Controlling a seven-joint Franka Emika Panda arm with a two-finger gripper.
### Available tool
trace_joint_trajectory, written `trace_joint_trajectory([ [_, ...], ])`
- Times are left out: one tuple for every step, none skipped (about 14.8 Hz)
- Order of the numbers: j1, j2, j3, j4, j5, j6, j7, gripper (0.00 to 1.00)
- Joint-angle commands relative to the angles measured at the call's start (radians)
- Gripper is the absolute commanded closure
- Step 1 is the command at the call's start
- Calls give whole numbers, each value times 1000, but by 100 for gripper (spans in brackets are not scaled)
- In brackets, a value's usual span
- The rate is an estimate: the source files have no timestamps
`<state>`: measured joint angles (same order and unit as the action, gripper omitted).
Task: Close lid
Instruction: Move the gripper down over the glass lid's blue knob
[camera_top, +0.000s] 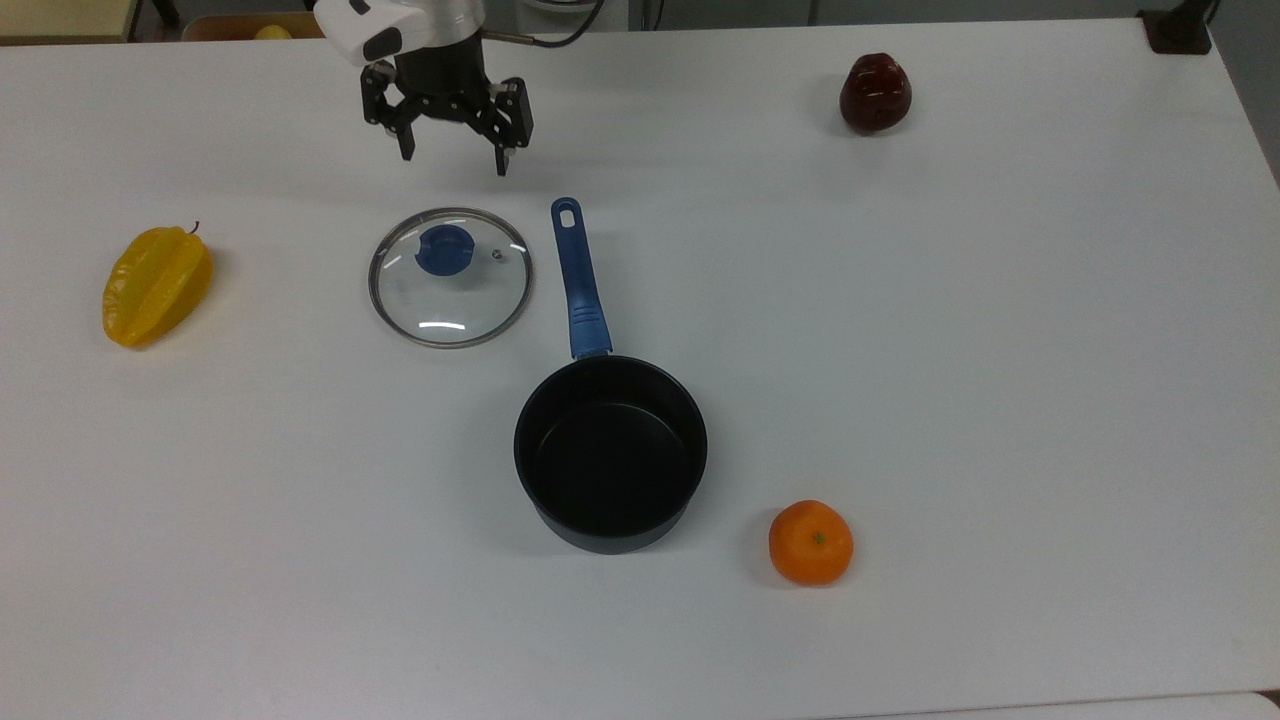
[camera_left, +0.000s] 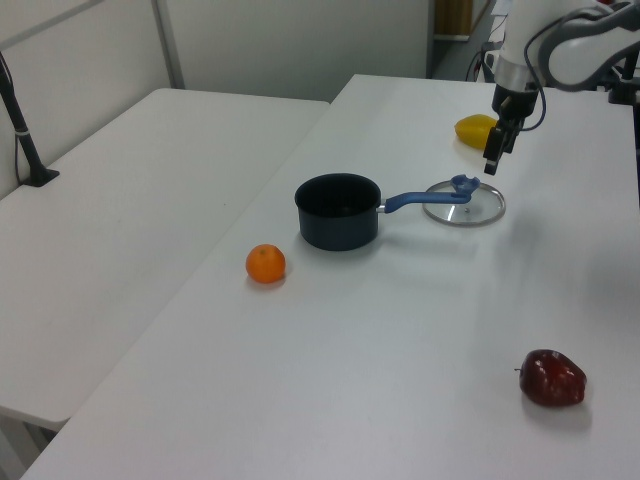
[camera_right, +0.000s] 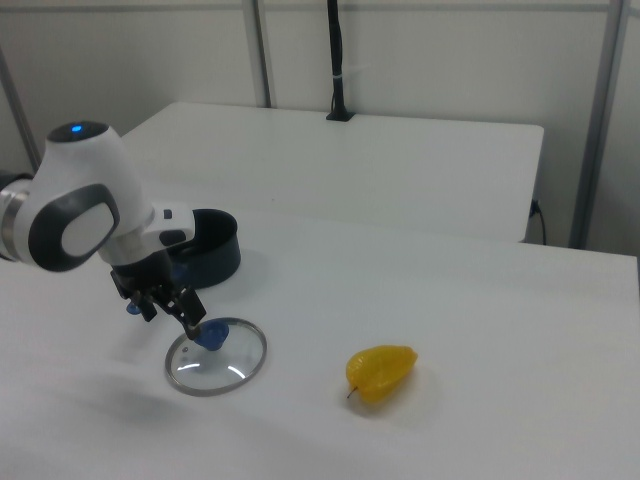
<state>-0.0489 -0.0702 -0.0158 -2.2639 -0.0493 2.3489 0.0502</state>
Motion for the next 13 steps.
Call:
trace_joint_trajectory([
  [6, 39, 0, -80, 2, 209, 28, 0],
  [6, 64, 0, -80, 2, 251, 30, 0],
  [4, 85, 0, -80, 2, 295, 31, 0],
  [4, 117, -1, -78, 2, 355, 36, 0],
  [3, 136, -1, -77, 2, 383, 37, 0],
  [0, 153, -1, -74, 0, 412, 37, 0],
  [-2, 162, -1, -71, 0, 438, 37, 0],
  [-5, 170, -1, -71, 0, 460, 37, 0],
  [-6, 181, -1, -69, 0, 475, 37, 0],
  [-6, 188, -1, -63, 0, 489, 37, 0],
  [-8, 202, -1, -59, 0, 501, 37, 1],
  [-8, 207, -1, -52, 0, 506, 37, 6],
  [-9, 211, -1, -49, 0, 504, 37, 11],
])
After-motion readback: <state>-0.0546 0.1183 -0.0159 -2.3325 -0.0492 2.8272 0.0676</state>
